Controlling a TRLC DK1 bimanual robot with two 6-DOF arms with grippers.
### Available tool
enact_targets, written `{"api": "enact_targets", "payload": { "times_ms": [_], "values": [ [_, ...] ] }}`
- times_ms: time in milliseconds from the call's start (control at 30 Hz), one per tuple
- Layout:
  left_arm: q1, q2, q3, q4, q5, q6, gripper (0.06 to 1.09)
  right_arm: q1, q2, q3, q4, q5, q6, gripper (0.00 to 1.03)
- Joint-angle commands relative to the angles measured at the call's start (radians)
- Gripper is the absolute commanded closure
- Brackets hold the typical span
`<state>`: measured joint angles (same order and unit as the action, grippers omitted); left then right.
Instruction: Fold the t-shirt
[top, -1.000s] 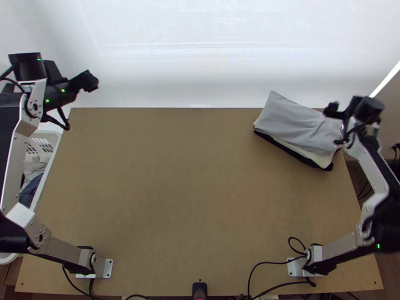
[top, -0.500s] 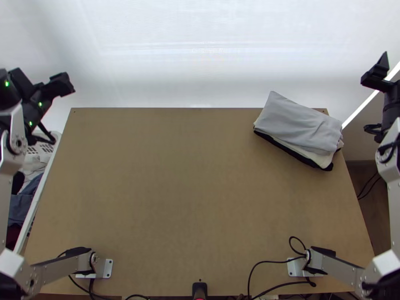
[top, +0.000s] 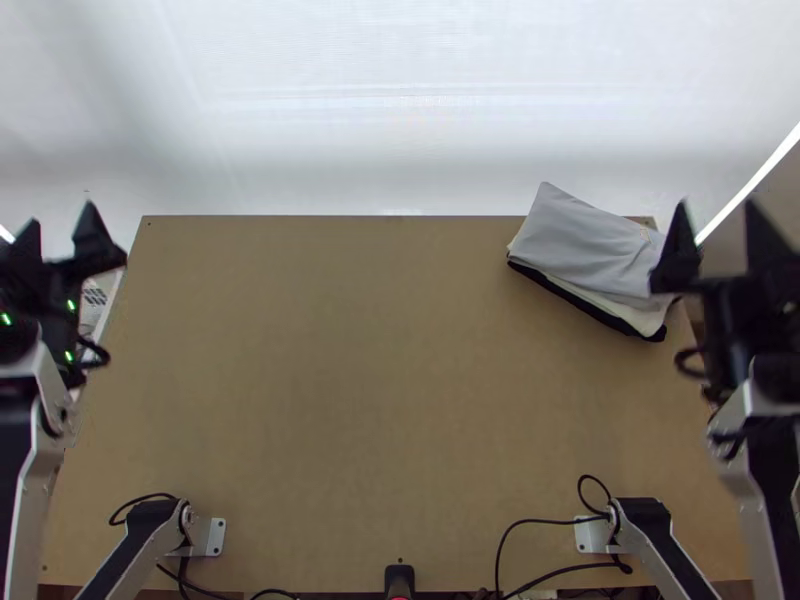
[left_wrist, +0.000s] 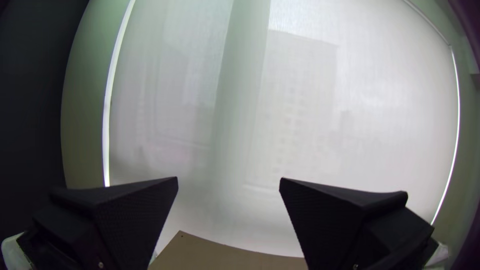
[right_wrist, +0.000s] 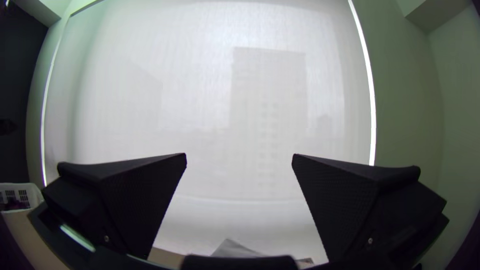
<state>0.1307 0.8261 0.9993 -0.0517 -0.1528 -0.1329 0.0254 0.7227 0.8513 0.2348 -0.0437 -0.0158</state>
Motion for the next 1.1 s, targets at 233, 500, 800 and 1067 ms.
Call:
{"api": "enact_targets", "payload": {
  "times_ms": [233,500,800,1067],
  "values": [
    [0.001,-0.271,-0.452,0.135,-0.065,0.046,0.11,0.119,-0.335,-0.411,-0.006,-0.004,0.014,0.04],
    [-0.006,-0.443,-0.68,0.168,-0.065,0.102,0.11,0.128,-0.468,-0.578,-0.065,0.008,0.053,0.04],
    [-0.042,-0.617,-0.852,0.167,-0.057,0.11,0.11,0.128,-0.729,-0.775,-0.204,0.01,0.05,0.04],
    [-0.08,-0.828,-0.995,0.104,-0.008,0.151,0.11,0.117,-0.71,-0.842,-0.246,0.024,0.033,0.04]
  ]
}}
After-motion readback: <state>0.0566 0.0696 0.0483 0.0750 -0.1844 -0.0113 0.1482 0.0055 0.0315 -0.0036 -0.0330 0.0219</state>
